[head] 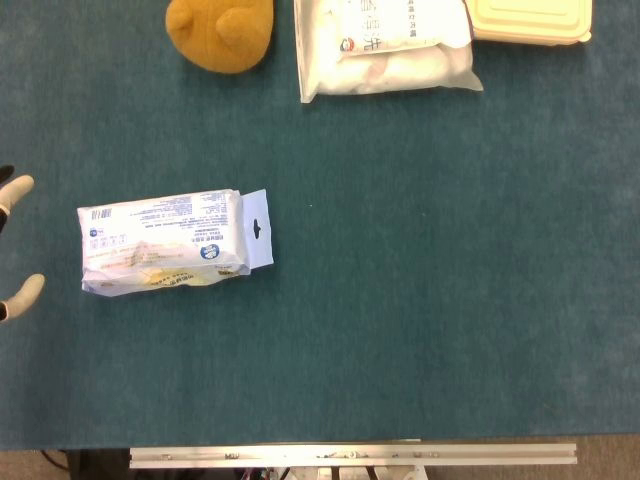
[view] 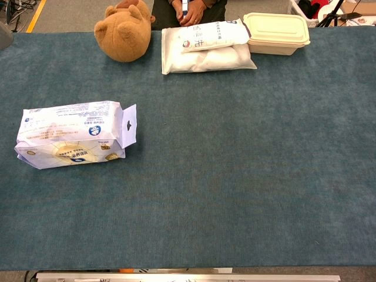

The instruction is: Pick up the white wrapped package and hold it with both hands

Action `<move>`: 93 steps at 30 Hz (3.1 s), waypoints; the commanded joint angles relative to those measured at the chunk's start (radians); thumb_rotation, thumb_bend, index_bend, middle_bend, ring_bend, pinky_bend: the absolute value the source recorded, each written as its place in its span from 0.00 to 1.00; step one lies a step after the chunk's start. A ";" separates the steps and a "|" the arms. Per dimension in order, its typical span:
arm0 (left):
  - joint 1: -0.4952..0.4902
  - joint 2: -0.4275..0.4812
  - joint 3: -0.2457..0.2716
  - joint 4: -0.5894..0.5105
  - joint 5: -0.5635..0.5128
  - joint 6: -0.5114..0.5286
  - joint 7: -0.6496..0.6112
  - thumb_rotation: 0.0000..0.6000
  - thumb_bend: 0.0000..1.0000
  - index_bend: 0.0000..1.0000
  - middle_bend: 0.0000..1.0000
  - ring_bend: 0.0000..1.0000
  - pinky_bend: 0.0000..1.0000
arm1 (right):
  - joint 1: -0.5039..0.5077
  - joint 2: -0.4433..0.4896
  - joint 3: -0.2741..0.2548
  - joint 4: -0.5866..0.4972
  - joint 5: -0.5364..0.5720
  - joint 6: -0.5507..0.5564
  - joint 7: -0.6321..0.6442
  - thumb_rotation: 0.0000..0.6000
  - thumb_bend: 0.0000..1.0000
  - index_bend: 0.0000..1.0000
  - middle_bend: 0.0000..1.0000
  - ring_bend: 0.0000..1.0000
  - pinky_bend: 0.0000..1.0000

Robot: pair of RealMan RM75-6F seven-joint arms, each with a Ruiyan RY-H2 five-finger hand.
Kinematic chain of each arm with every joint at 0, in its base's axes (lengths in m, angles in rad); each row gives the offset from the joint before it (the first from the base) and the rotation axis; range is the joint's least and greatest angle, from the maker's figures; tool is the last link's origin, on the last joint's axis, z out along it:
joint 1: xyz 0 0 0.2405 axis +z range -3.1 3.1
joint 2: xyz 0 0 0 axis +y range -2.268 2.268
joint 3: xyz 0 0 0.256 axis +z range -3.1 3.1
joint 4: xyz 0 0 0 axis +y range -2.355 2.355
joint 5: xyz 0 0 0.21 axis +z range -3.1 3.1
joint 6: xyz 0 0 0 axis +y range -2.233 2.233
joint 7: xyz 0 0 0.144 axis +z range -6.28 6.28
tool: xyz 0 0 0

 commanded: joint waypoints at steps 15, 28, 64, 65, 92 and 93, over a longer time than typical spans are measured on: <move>-0.095 0.042 0.025 -0.001 -0.031 -0.204 -0.046 1.00 0.11 0.00 0.00 0.01 0.14 | 0.006 -0.008 0.003 0.011 0.004 -0.005 0.012 1.00 0.14 0.18 0.32 0.29 0.35; -0.218 -0.107 -0.009 0.071 -0.236 -0.374 0.082 1.00 0.08 0.00 0.00 0.00 0.11 | 0.012 -0.020 0.003 0.041 0.022 -0.022 0.042 1.00 0.14 0.18 0.32 0.29 0.35; -0.306 -0.383 -0.081 0.333 -0.462 -0.536 -0.201 1.00 0.20 0.46 0.31 0.37 0.60 | 0.039 -0.040 0.011 0.035 0.048 -0.064 0.033 1.00 0.14 0.18 0.32 0.29 0.35; -0.310 -0.385 -0.084 0.341 -0.459 -0.550 -0.222 1.00 0.22 0.50 0.36 0.42 0.63 | 0.042 -0.041 0.012 0.032 0.049 -0.067 0.027 1.00 0.14 0.18 0.32 0.29 0.35; -0.400 -0.175 -0.210 0.034 -0.314 -0.649 -0.539 1.00 0.23 0.50 0.43 0.46 0.67 | 0.290 -0.118 0.120 -0.142 -0.034 -0.268 -0.056 1.00 0.00 0.00 0.16 0.15 0.35; -0.405 -0.175 -0.211 0.027 -0.318 -0.648 -0.532 1.00 0.23 0.50 0.43 0.46 0.66 | 0.302 -0.127 0.127 -0.148 -0.028 -0.280 -0.061 1.00 0.00 0.00 0.16 0.14 0.35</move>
